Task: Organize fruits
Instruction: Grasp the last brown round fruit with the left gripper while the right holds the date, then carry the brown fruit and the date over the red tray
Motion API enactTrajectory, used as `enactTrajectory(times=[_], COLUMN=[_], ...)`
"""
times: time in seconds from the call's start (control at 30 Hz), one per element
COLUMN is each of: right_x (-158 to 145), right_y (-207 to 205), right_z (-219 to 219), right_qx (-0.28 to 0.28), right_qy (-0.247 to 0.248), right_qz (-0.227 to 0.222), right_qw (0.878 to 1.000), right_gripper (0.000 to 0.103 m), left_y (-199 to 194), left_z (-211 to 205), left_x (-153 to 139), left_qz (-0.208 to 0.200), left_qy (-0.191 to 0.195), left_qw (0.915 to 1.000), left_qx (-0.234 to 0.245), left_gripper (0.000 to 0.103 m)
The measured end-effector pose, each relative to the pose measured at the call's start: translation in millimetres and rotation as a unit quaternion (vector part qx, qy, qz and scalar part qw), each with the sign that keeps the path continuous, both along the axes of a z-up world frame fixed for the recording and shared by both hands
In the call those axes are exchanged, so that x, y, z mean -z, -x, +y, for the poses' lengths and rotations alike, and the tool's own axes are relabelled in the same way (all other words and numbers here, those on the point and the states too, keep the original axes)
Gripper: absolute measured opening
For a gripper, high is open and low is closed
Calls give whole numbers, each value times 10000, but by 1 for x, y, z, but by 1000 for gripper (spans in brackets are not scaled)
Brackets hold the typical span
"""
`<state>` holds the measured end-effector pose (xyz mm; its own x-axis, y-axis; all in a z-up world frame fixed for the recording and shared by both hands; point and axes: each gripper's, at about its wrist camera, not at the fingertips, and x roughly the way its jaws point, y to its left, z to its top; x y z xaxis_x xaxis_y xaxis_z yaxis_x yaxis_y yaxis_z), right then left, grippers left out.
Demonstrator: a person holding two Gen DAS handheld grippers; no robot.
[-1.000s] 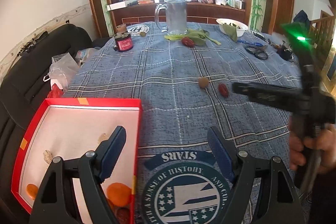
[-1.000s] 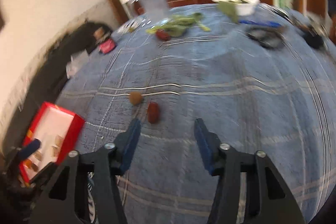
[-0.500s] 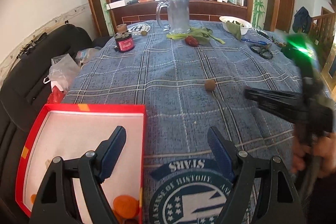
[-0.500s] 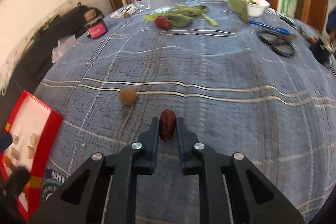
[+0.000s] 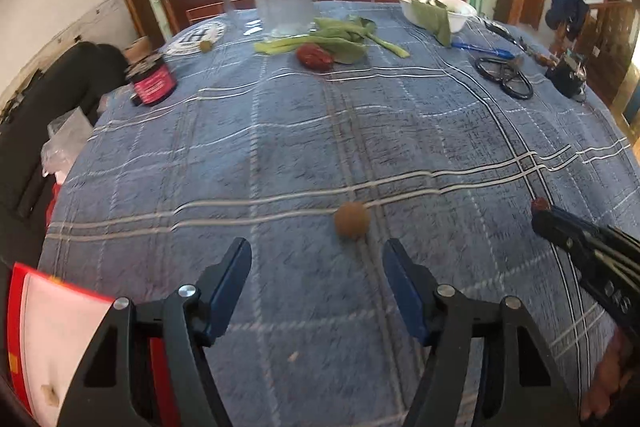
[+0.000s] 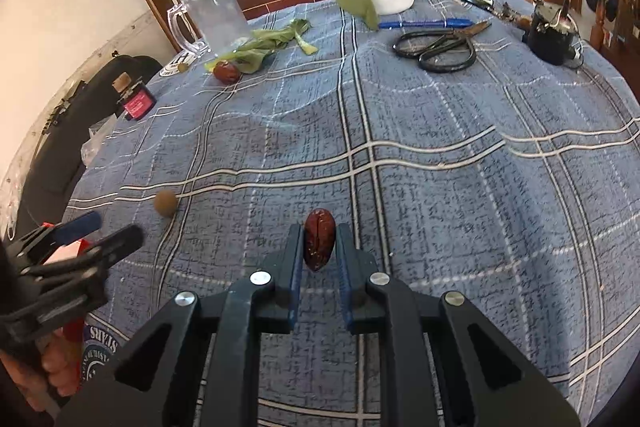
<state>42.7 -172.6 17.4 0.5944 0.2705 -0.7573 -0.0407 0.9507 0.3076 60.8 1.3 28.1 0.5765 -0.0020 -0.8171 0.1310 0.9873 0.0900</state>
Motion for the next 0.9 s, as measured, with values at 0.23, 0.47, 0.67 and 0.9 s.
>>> enactTrajectory(times=[0.23,0.47,0.67,0.9], right_x=[2,0,-12,-38], right_y=[0,0,8,31], right_z=[3,5,5,26], right_qx=[-68,-100,-131,-577], right_qy=[-198,-182,-313,-501], right_qz=[73,33,-214,-894], right_qw=[9998,9998,9992,9931], right_gripper=[18,18,18,18], left_y=[-24,-9,53,131], left_z=[0,6,21,58], left_x=[14,6,-31,-69], left_qz=[261,46,-523,-1206], left_qy=[283,543,486,425], left_qw=[9989,9983,9972,9910], left_qx=[-263,-221,-224,-384], left_gripper=[29,20,20,20])
